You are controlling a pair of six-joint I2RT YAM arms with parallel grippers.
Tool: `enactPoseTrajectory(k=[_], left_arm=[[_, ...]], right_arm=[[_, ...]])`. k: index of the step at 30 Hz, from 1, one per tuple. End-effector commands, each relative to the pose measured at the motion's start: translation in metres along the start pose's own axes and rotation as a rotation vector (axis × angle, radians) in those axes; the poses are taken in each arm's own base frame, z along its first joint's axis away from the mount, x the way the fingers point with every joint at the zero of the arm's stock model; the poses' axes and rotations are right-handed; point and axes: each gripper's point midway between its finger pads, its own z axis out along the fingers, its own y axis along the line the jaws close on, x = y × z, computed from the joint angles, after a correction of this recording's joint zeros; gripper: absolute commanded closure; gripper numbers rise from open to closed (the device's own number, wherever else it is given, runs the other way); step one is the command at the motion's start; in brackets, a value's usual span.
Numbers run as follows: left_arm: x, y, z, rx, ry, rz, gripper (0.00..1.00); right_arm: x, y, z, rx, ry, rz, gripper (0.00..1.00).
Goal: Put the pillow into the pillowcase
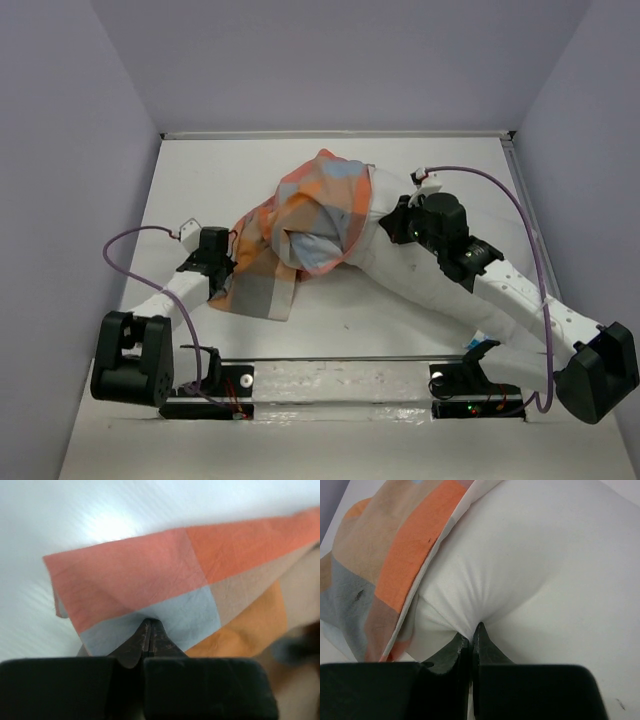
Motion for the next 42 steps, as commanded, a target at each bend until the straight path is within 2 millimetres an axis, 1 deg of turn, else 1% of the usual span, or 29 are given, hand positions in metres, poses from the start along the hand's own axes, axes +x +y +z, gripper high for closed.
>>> enactPoseTrajectory(k=[1,2,3,4,5,7,8,9,10,12,13,15,16,17,18,19,20,21,22,23,24,27,30,33,35,36,39,41,42], left_arm=[[-0.088,-0.02,0.017,0.013,-0.177,-0.064,1.0],[-0.092,-0.01,0.028,-0.055,-0.17,-0.037,1.0],[-0.1,-0.009,0.033,-0.065,-0.165,-0.044,1.0],[-0.131,-0.006,0.037,-0.069,-0.198,-0.089,1.0],[-0.152,-0.015,0.043,-0.056,-0.209,-0.099,1.0],[-0.176,-0.012,0.051,-0.094,-0.224,-0.084,1.0],[-0.19,-0.017,0.05,-0.099,-0.243,-0.073,1.0],[-0.221,-0.033,0.043,-0.07,-0.296,-0.042,1.0],[-0.231,-0.038,0.042,-0.065,-0.31,-0.029,1.0],[-0.238,-0.053,0.042,-0.007,-0.287,0.01,1.0],[-0.226,-0.066,0.036,0.06,-0.197,0.027,1.0],[-0.216,-0.082,0.012,0.166,-0.164,-0.018,1.0],[-0.181,-0.079,0.015,0.22,-0.13,-0.074,0.94],[-0.18,-0.089,-0.019,0.334,-0.186,-0.112,0.79],[-0.17,-0.085,-0.028,0.363,-0.207,-0.142,0.63],[-0.13,-0.064,-0.021,0.335,-0.159,-0.159,0.37],[-0.121,-0.056,-0.026,0.331,-0.172,-0.199,0.28],[-0.122,-0.048,-0.04,0.33,-0.225,-0.218,0.21],[-0.102,-0.032,-0.034,0.295,-0.199,-0.223,0.18],[-0.099,-0.025,-0.041,0.282,-0.218,-0.236,0.14],[-0.087,-0.018,-0.038,0.271,-0.203,-0.236,0.14],[-0.072,-0.01,-0.033,0.244,-0.169,-0.218,0.13],[-0.047,0.003,-0.015,0.182,-0.095,-0.165,0.13],[-0.026,0.004,0.0,0.16,-0.004,-0.13,0.13],[-0.022,0.002,0.007,0.147,0.028,-0.109,0.15],[-0.01,0.006,0.015,0.118,0.072,-0.095,0.16],[0.008,0.013,0.027,0.07,0.152,-0.066,0.26],[-0.002,0.011,0.031,0.049,0.14,-0.047,0.5],[0.001,0.016,0.035,0.014,0.157,-0.028,0.62]], right_arm=[[-0.045,0.032,-0.011,-0.141,-0.149,0.012,1.0],[-0.045,0.034,-0.012,-0.155,-0.147,0.014,1.0],[-0.043,0.035,-0.012,-0.159,-0.144,0.013,1.0],[-0.041,0.035,-0.012,-0.165,-0.138,0.013,1.0],[-0.041,0.035,-0.013,-0.167,-0.139,0.011,1.0],[-0.041,0.035,-0.014,-0.169,-0.142,0.005,1.0],[-0.041,0.035,-0.015,-0.17,-0.145,0.005,1.0],[-0.04,0.034,-0.014,-0.163,-0.143,0.002,1.0],[-0.04,0.034,-0.014,-0.162,-0.143,0.001,1.0],[-0.039,0.032,-0.011,-0.156,-0.136,-0.003,1.0],[-0.04,0.031,-0.01,-0.148,-0.138,-0.003,1.0],[-0.037,0.029,-0.007,-0.138,-0.122,-0.007,1.0],[-0.035,0.029,-0.005,-0.134,-0.116,-0.005,1.0],[-0.035,0.028,-0.004,-0.131,-0.113,-0.005,1.0],[-0.034,0.028,-0.003,-0.132,-0.111,-0.003,1.0],[-0.035,0.029,-0.004,-0.135,-0.111,-0.003,1.0],[-0.033,0.029,-0.004,-0.14,-0.106,-0.004,1.0],[-0.033,0.03,-0.004,-0.143,-0.105,-0.003,1.0],[-0.033,0.03,-0.004,-0.145,-0.106,-0.004,1.0],[-0.031,0.031,-0.004,-0.149,-0.101,-0.002,1.0],[-0.031,0.031,-0.004,-0.151,-0.1,-0.002,1.0],[-0.031,0.032,-0.004,-0.156,-0.099,0.004,1.0],[-0.03,0.032,-0.004,-0.157,-0.099,0.002,1.0],[-0.031,0.033,-0.006,-0.159,-0.103,0.002,1.0],[-0.031,0.035,-0.007,-0.173,-0.1,0.004,1.0],[-0.031,0.036,-0.007,-0.178,-0.099,0.005,1.0],[-0.031,0.039,-0.006,-0.195,-0.095,0.01,1.0],[-0.031,0.041,-0.007,-0.203,-0.096,0.014,1.0],[-0.03,0.042,-0.007,-0.211,-0.092,0.017,1.0]])
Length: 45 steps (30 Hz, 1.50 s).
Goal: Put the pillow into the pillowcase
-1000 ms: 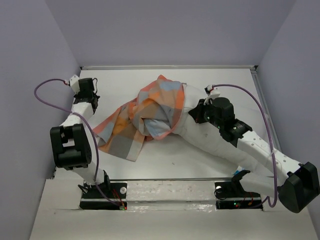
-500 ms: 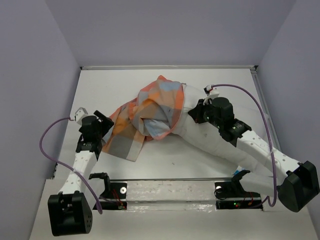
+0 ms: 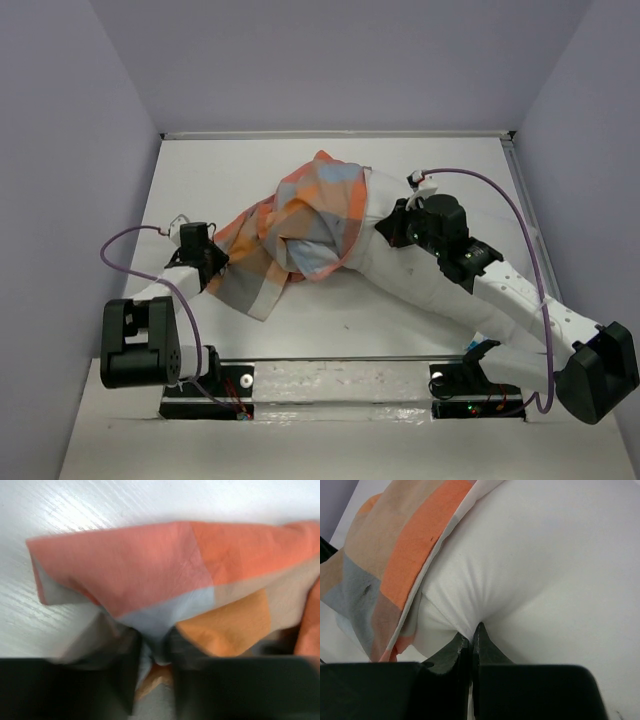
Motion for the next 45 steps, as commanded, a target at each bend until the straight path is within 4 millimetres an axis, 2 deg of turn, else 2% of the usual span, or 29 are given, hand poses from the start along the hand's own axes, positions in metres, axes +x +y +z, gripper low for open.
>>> enactPoseTrajectory(k=[1,3,7,9,10,12,13,15,16,17,18,21,22,24,25,26,27,29,30,31,32,34,35,36,37,39,40,43,45], left_arm=[[0.016,0.018,0.012,-0.116,0.1,0.082,0.81],[0.03,0.033,0.019,-0.199,0.177,0.127,0.97],[0.019,0.028,0.03,-0.26,0.221,0.158,1.0],[-0.017,0.011,0.031,-0.259,0.136,0.183,1.0],[-0.053,-0.01,0.03,-0.243,0.053,0.188,1.0],[-0.096,-0.01,0.024,-0.348,-0.044,0.243,1.0],[-0.144,-0.036,0.015,-0.335,-0.147,0.271,1.0],[-0.184,-0.048,0.01,-0.387,-0.238,0.309,1.0],[-0.221,-0.073,-0.002,-0.356,-0.321,0.31,1.0],[-0.231,-0.078,0.004,-0.373,-0.331,0.321,0.97],[-0.263,-0.104,-0.007,-0.331,-0.401,0.302,0.71],[-0.273,-0.132,0.002,-0.298,-0.381,0.361,0.05],[-0.28,-0.164,-0.01,-0.224,-0.403,0.372,0.01],[-0.258,-0.193,-0.019,-0.131,-0.349,0.443,0.01],[-0.227,-0.218,-0.024,-0.068,-0.329,0.5,0.01],[-0.22,-0.234,-0.053,-0.002,-0.359,0.512,0.01],[-0.191,-0.235,-0.057,0.031,-0.326,0.538,0.01],[-0.161,-0.256,-0.088,0.169,-0.319,0.53,0.01],[-0.146,-0.279,-0.136,0.331,-0.338,0.49,0.01],[-0.127,-0.283,-0.151,0.396,-0.325,0.498,0.02],[-0.085,-0.288,-0.185,0.511,-0.302,0.533,0.05],[-0.025,-0.281,-0.208,0.581,-0.251,0.566,0.08],[0.008,-0.283,-0.252,0.678,-0.25,0.58,0.09],[0.003,-0.273,-0.251,0.648,-0.268,0.54,0.1],[0.041,-0.273,-0.278,0.731,-0.22,0.577,0.1],[0.062,-0.256,-0.289,0.724,-0.208,0.539,0.12],[0.089,-0.245,-0.293,0.736,-0.163,0.58,0.12],[0.118,-0.226,-0.289,0.666,-0.188,0.67,0.12],[0.129,-0.208,-0.272,0.562,-0.205,0.719,0.11]], right_arm=[[-0.043,0.031,-0.006,-0.127,-0.14,0.016,1.0],[-0.045,0.032,-0.01,-0.132,-0.151,0.015,1.0],[-0.048,0.032,-0.018,-0.13,-0.172,0.006,1.0],[-0.046,0.029,-0.017,-0.12,-0.172,-0.002,1.0],[-0.046,0.028,-0.016,-0.115,-0.171,-0.004,1.0],[-0.043,0.025,-0.014,-0.105,-0.164,-0.005,1.0],[-0.042,0.025,-0.012,-0.106,-0.156,-0.005,1.0],[-0.039,0.028,-0.011,-0.126,-0.144,-0.007,1.0],[-0.037,0.029,-0.009,-0.132,-0.135,-0.007,1.0],[-0.037,0.032,-0.008,-0.151,-0.132,-0.006,1.0],[-0.035,0.033,-0.007,-0.158,-0.127,-0.005,1.0],[-0.03,0.031,0.0,-0.155,-0.109,-0.005,1.0],[-0.029,0.03,0.001,-0.15,-0.106,-0.006,1.0],[-0.028,0.027,0.004,-0.133,-0.104,-0.006,1.0],[-0.028,0.027,0.005,-0.133,-0.102,-0.006,1.0],[-0.025,0.027,0.008,-0.135,-0.089,-0.002,1.0],[-0.024,0.026,0.009,-0.135,-0.084,-0.002,1.0],[-0.024,0.025,0.011,-0.131,-0.083,-0.003,1.0],[-0.023,0.023,0.011,-0.121,-0.084,-0.004,1.0],[-0.024,0.023,0.011,-0.116,-0.087,-0.005,1.0],[-0.024,0.021,0.011,-0.108,-0.088,-0.004,1.0],[-0.025,0.02,0.011,-0.099,-0.091,-0.005,1.0],[-0.025,0.017,0.012,-0.086,-0.092,-0.007,1.0],[-0.025,0.016,0.012,-0.08,-0.09,-0.008,1.0],[-0.026,0.016,0.012,-0.074,-0.092,-0.007,1.0],[-0.029,0.015,0.012,-0.066,-0.097,-0.007,1.0],[-0.032,0.016,0.012,-0.067,-0.103,-0.006,1.0],[-0.037,0.017,0.01,-0.058,-0.104,0.003,1.0],[-0.039,0.017,0.009,-0.053,-0.103,0.008,1.0]])
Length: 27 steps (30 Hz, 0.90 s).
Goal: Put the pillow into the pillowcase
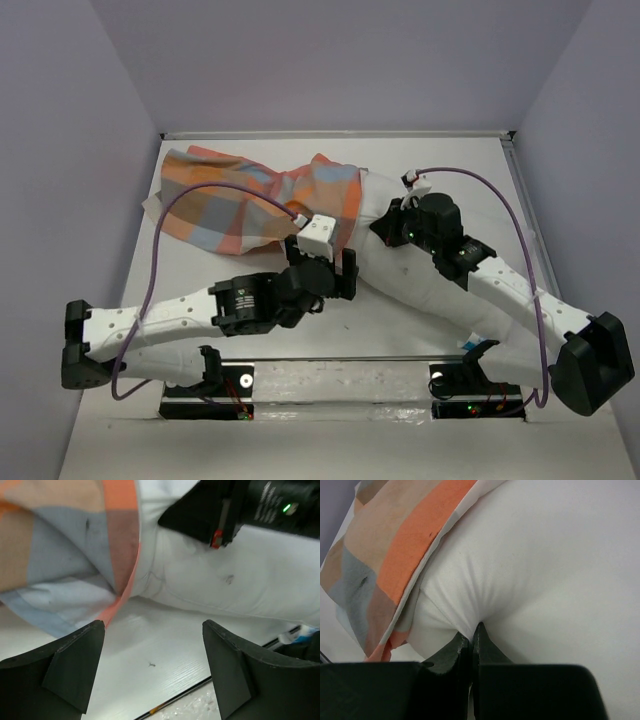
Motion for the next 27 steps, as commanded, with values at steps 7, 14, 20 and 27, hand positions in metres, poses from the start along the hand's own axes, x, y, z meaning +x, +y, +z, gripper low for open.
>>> enactPoseTrajectory(k=[7,14,20,27], left_arm=[[0.076,0.057,0.013,-0.355,0.032,0.156,0.05],[0.076,0.085,0.027,-0.5,-0.007,0.302,0.05],[0.076,0.098,0.055,-0.495,0.002,0.33,0.63],[0.048,0.007,0.05,-0.12,-0.022,0.138,1.0]], right_arm=[[-0.056,0.014,-0.005,0.004,-0.13,0.006,1.0],[-0.056,0.016,-0.008,0.002,-0.114,0.008,1.0],[-0.06,0.02,-0.007,-0.013,-0.116,0.016,1.0],[-0.106,0.039,-0.025,-0.076,-0.312,0.11,1.0]])
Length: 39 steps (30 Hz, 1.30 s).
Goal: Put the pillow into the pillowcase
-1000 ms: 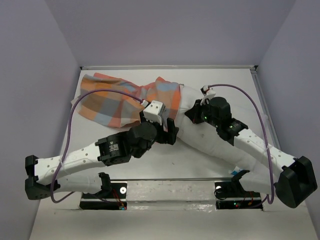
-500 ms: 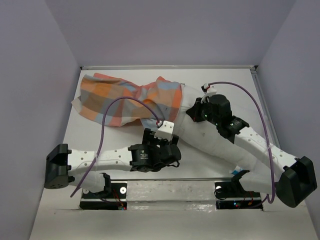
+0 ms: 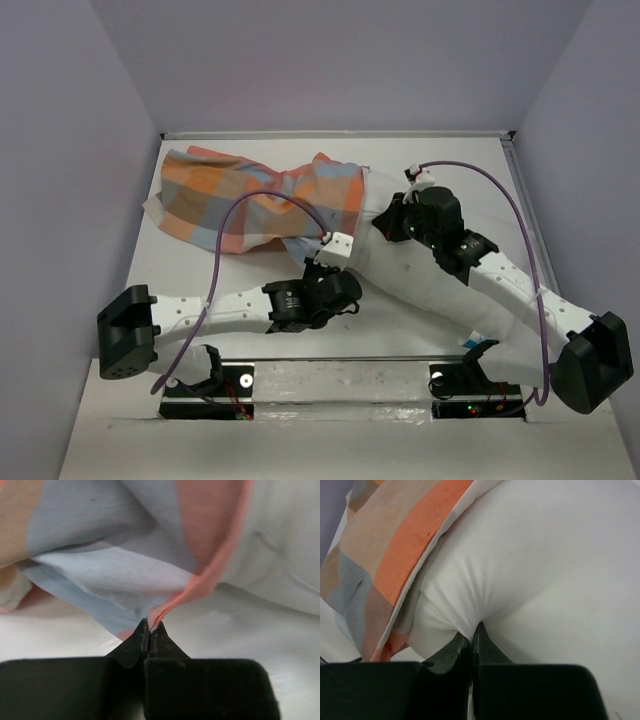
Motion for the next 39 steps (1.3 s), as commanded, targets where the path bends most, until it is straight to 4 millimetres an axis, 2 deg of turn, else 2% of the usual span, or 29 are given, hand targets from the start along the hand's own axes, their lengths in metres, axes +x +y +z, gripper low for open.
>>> enactPoseTrajectory(k=[1,2,3,6,7,9,10,11,14,17,18,19,20,21,22,23,24,25,28,29,30,31,32,33,34,35,36,37,39], left_arm=[[-0.077,-0.071,-0.054,0.39,-0.126,-0.241,1.0],[-0.098,-0.091,-0.069,0.499,-0.166,-0.323,1.0],[-0.104,-0.113,-0.09,0.633,-0.162,-0.339,1.0],[-0.122,-0.135,-0.12,0.796,-0.185,-0.42,1.0],[-0.123,-0.134,-0.122,0.799,-0.185,-0.436,1.0],[-0.105,-0.126,-0.116,0.776,-0.156,-0.456,1.0],[-0.105,-0.112,-0.115,0.744,-0.169,-0.493,1.0],[-0.094,-0.096,-0.109,0.707,-0.154,-0.529,1.0],[-0.068,-0.071,-0.093,0.64,-0.124,-0.565,1.0],[-0.067,-0.063,-0.094,0.673,-0.123,-0.621,1.0],[-0.077,-0.065,-0.095,0.697,-0.143,-0.641,1.0],[-0.074,-0.079,-0.094,0.725,-0.121,-0.608,1.0],[-0.092,-0.088,-0.099,0.752,-0.142,-0.599,1.0],[-0.087,-0.112,-0.1,0.801,-0.11,-0.555,1.0],[-0.094,-0.125,-0.107,0.846,-0.113,-0.545,1.0],[-0.099,-0.136,-0.114,0.888,-0.123,-0.523,1.0],[-0.11,-0.153,-0.133,0.97,-0.138,-0.522,1.0],[-0.112,-0.158,-0.141,1.004,-0.143,-0.523,1.0],[-0.103,-0.159,-0.148,1.055,-0.119,-0.564,1.0],[-0.083,-0.158,-0.141,1.033,-0.077,-0.573,0.96],[-0.078,-0.151,-0.138,1.016,-0.069,-0.59,0.83],[-0.072,-0.147,-0.135,1.004,-0.054,-0.6,0.65],[-0.059,-0.142,-0.132,0.988,-0.031,-0.595,0.26],[-0.049,-0.135,-0.129,0.961,-0.006,-0.583,0.12],[-0.061,-0.119,-0.134,0.948,-0.033,-0.626,0.01],[-0.069,-0.1,-0.14,0.931,-0.053,-0.648,0.01],[-0.064,-0.099,-0.138,0.917,-0.035,-0.629,0.01],[-0.083,-0.082,-0.15,0.932,-0.083,-0.669,0.01],[-0.11,-0.056,-0.17,0.96,-0.137,-0.704,0.01]], right_arm=[[-0.107,0.048,-0.039,-0.149,-0.384,0.102,1.0],[-0.118,0.05,-0.048,-0.157,-0.432,0.117,1.0],[-0.133,0.043,-0.057,-0.122,-0.512,0.154,1.0],[-0.158,0.034,-0.088,-0.042,-0.658,0.178,1.0],[-0.163,0.03,-0.095,-0.019,-0.687,0.179,1.0],[-0.17,0.028,-0.114,-0.002,-0.74,0.18,1.0],[-0.174,0.023,-0.122,0.026,-0.773,0.192,1.0],[-0.175,0.021,-0.135,0.026,-0.81,0.192,1.0],[-0.177,0.017,-0.147,0.036,-0.84,0.196,1.0],[-0.166,0.044,-0.121,-0.08,-0.743,0.188,1.0],[-0.149,0.072,-0.106,-0.158,-0.678,0.18,1.0],[-0.132,0.083,-0.072,-0.142,-0.627,0.168,1.0],[-0.117,0.093,-0.052,-0.12,-0.583,0.101,1.0],[-0.113,0.111,-0.038,-0.133,-0.541,0.082,1.0],[-0.098,0.122,-0.019,-0.178,-0.473,0.099,1.0],[-0.079,0.12,0.005,-0.166,-0.42,0.088,1.0],[-0.073,0.12,0.011,-0.176,-0.418,0.088,1.0],[-0.068,0.118,0.016,-0.166,-0.404,0.091,1.0],[-0.067,0.115,0.013,-0.162,-0.406,0.081,1.0],[-0.071,0.117,0.006,-0.17,-0.415,0.08,1.0],[-0.068,0.115,0.005,-0.163,-0.402,0.075,1.0],[-0.067,0.114,0.003,-0.162,-0.399,0.074,1.0],[-0.061,0.112,0.002,-0.161,-0.385,0.069,1.0],[-0.057,0.111,0.002,-0.162,-0.371,0.068,1.0],[-0.043,0.104,0.003,-0.149,-0.333,0.067,1.0],[-0.034,0.101,0.003,-0.143,-0.305,0.067,1.0],[-0.028,0.1,0.003,-0.15,-0.291,0.066,1.0],[-0.021,0.101,0.0,-0.166,-0.265,0.063,1.0],[-0.004,0.094,0.0,-0.149,-0.207,0.046,0.83]])
